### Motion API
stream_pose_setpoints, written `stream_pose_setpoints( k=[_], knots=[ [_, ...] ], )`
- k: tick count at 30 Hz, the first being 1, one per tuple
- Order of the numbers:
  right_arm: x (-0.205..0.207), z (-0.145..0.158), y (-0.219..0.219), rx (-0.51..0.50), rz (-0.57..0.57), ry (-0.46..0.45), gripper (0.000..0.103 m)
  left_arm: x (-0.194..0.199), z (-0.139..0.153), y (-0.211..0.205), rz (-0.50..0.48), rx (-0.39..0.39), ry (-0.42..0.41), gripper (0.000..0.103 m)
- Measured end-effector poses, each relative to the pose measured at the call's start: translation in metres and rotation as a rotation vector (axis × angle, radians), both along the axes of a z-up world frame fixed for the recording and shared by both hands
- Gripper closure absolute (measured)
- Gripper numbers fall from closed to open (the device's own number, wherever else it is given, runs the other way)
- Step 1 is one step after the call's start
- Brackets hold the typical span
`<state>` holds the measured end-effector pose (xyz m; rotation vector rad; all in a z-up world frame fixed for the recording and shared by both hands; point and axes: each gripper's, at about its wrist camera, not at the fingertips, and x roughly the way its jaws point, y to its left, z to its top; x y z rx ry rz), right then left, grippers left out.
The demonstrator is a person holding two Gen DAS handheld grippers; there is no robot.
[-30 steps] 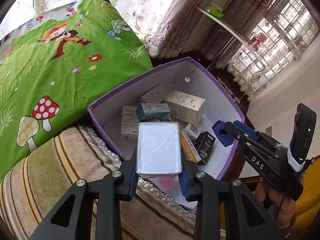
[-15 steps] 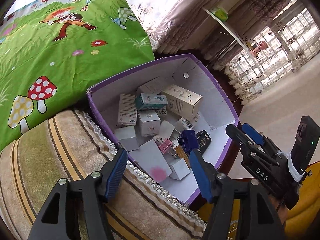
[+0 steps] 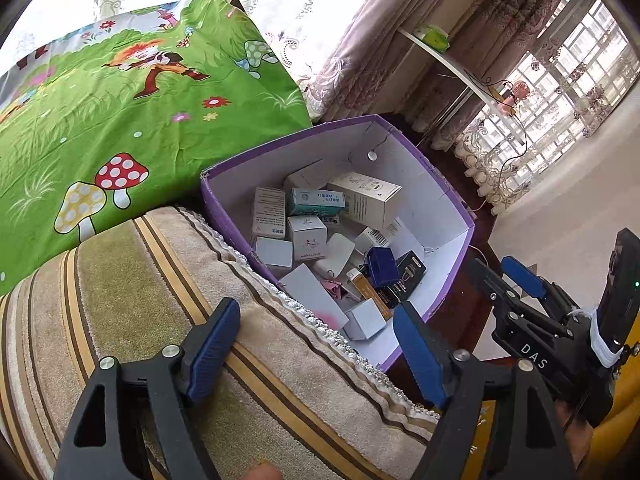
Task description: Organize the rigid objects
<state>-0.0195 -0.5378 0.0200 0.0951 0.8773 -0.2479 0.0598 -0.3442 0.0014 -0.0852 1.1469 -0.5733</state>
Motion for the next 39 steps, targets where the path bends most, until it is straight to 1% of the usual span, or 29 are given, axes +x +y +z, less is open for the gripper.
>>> stream_pose_setpoints(
  k=[4, 8, 15, 39],
  knots=[
    [-0.006, 0.002, 0.003, 0.005, 0.005, -0.002, 0.029, -0.001, 0.000, -0.004, -0.007, 0.003, -0.011, 0.016],
    [-0.005, 0.003, 0.002, 0.001, 0.001, -0.006, 0.029, -0.002, -0.001, -0.009, -0.027, 0.024, -0.019, 0.012],
    [-0.004, 0.001, 0.002, 0.002, 0.005, -0.001, 0.029, -0.003, -0.004, -0.013, -0.051, 0.061, -0.033, 0.012],
    [-0.003, -0.001, 0.002, 0.005, 0.009, 0.008, 0.028, -0.001, -0.007, -0.011, -0.048, 0.048, -0.019, 0.012]
  ],
)
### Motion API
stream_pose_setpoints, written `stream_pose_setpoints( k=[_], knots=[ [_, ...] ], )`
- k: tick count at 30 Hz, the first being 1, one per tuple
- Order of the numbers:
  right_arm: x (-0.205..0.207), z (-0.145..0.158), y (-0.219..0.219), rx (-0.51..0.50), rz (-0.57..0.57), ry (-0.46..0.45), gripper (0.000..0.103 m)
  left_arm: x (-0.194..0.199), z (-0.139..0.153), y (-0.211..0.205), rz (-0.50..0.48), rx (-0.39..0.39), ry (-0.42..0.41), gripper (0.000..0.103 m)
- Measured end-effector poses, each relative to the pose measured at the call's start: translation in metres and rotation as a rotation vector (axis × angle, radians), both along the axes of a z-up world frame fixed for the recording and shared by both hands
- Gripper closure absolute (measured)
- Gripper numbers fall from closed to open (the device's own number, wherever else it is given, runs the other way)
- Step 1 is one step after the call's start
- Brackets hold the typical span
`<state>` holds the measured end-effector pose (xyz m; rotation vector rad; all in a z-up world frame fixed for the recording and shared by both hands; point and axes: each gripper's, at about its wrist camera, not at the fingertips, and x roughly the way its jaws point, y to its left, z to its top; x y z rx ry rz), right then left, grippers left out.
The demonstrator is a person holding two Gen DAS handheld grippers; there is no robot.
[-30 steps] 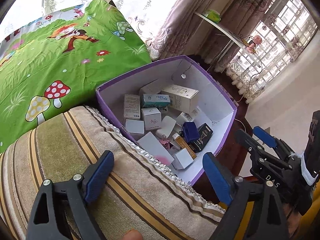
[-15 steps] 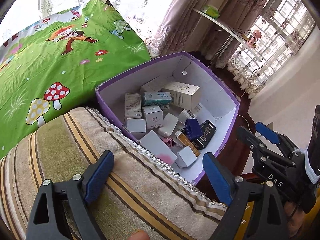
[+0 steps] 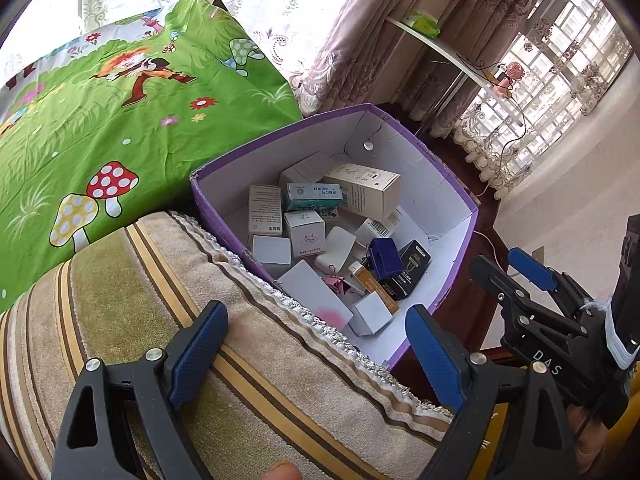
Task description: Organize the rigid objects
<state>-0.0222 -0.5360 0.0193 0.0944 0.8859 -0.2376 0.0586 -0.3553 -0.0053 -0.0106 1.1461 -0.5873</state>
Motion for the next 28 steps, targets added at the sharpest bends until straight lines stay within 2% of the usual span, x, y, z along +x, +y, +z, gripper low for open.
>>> stream_pose_setpoints(
  k=[17, 21, 28],
  knots=[
    [0.000, -0.001, 0.001, 0.004, -0.001, 0.003, 0.028, 0.000, -0.001, 0.000, 0.001, -0.001, 0.004, 0.012],
    [-0.001, -0.002, 0.000, 0.008, -0.007, 0.002, 0.028, 0.001, -0.001, -0.003, -0.013, -0.001, 0.009, 0.008],
    [0.000, -0.004, 0.001, 0.019, -0.007, 0.002, 0.028, -0.005, 0.003, -0.013, -0.055, 0.044, -0.034, 0.003]
  ],
)
